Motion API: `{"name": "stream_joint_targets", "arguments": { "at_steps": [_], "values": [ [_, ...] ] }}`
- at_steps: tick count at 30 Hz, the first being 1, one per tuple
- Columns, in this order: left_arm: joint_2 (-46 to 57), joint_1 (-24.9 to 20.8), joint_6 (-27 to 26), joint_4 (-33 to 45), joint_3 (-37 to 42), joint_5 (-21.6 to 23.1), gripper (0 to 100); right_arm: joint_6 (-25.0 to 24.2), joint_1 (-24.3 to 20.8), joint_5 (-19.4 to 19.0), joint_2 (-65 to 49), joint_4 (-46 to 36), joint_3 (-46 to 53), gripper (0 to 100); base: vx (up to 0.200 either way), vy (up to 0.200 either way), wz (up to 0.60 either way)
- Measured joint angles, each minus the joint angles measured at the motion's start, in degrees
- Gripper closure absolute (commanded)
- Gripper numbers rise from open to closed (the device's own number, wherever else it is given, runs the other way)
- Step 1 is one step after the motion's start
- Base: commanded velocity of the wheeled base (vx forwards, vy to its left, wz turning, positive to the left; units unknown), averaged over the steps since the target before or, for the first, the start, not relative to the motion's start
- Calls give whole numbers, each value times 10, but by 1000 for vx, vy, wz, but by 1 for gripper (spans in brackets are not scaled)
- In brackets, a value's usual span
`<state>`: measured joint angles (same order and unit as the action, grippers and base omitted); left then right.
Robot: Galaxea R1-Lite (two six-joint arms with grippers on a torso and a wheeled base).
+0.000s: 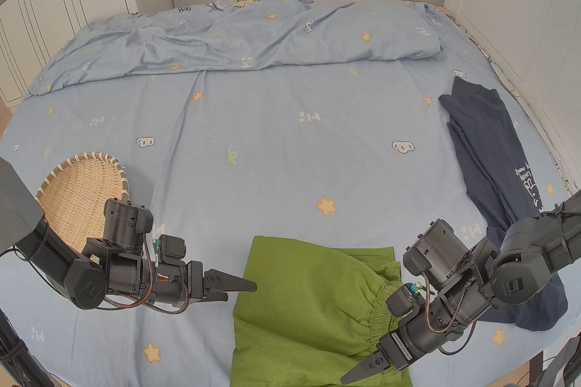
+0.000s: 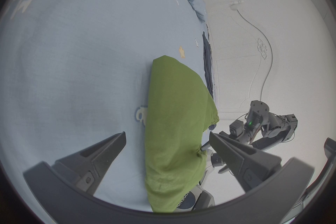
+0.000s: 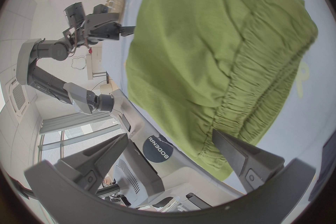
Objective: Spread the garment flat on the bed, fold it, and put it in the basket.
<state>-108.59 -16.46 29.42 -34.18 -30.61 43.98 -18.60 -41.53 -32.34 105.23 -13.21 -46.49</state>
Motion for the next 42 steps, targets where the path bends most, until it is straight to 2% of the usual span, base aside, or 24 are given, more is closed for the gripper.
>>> {"name": "stream_joint_targets", "arguments": {
  "at_steps": [7,16,23,33,42],
  "values": [
    [0,-2,-1,0,3,1,0,40,38,-32,26,6,26,0,0,0,0],
    [-8,-7,-15,0,10,6,0,46,47,-35,54,12,35,0,0,0,0],
    [-25,-44,-19,-9,9,9,0,46,64,-34,60,29,46,0,0,0,0],
    [-62,-85,-16,-84,23,5,0,49,118,-38,61,44,58,0,0,0,0],
    [-77,-122,-11,-95,25,7,0,49,136,-43,50,68,67,0,0,0,0]
  ]
}}
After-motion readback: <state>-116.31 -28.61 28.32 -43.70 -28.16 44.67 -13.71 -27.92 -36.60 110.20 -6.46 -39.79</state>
